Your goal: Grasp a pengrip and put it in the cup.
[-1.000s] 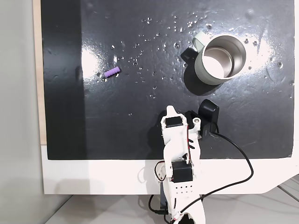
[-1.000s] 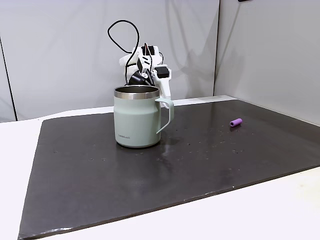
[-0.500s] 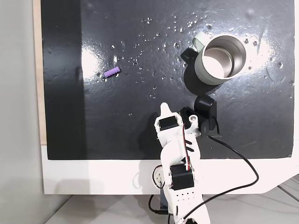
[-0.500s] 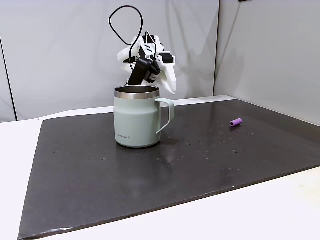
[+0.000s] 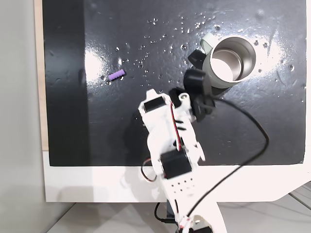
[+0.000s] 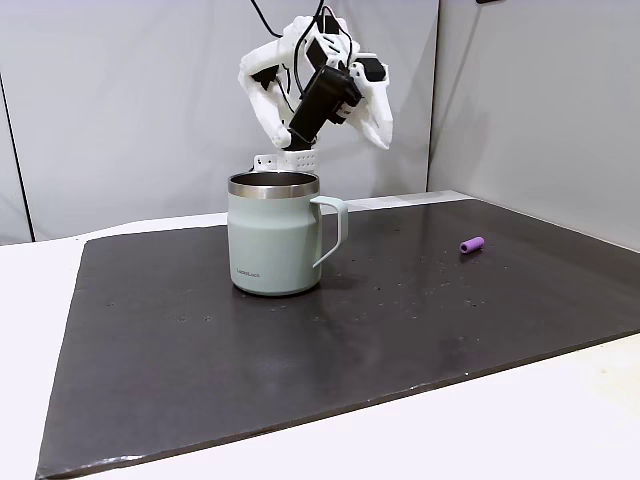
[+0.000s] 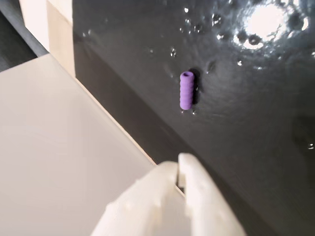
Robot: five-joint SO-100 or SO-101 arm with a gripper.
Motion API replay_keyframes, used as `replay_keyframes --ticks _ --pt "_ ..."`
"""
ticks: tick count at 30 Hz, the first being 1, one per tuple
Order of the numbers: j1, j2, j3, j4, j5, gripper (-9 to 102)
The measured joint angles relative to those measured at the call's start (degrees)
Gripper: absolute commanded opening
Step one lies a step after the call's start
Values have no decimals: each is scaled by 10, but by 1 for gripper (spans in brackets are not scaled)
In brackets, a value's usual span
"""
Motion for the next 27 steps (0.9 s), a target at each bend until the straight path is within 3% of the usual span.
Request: replay_keyframes --ticks 12,27 --pt "-11 -343 -294 73 98 0" --pt "-8 -628 -564 190 166 0"
